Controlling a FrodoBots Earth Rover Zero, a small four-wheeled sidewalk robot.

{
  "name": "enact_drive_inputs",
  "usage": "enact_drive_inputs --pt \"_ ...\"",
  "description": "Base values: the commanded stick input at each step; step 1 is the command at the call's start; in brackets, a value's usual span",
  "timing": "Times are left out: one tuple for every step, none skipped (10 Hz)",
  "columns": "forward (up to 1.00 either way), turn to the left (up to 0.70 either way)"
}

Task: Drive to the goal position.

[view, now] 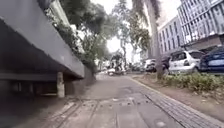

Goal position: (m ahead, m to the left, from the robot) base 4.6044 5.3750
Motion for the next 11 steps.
enact_drive_inputs --pt "0.70 0.00" --pt "0.70 0.00" --pt "0.70 0.00" --pt "0.70 0.00" --pt "0.70 0.00" --pt "0.70 0.00" --pt "0.70 0.00" --pt "0.70 0.00" --pt "0.70 0.00" --pt "0.70 0.00" --pt "0.70 0.00"
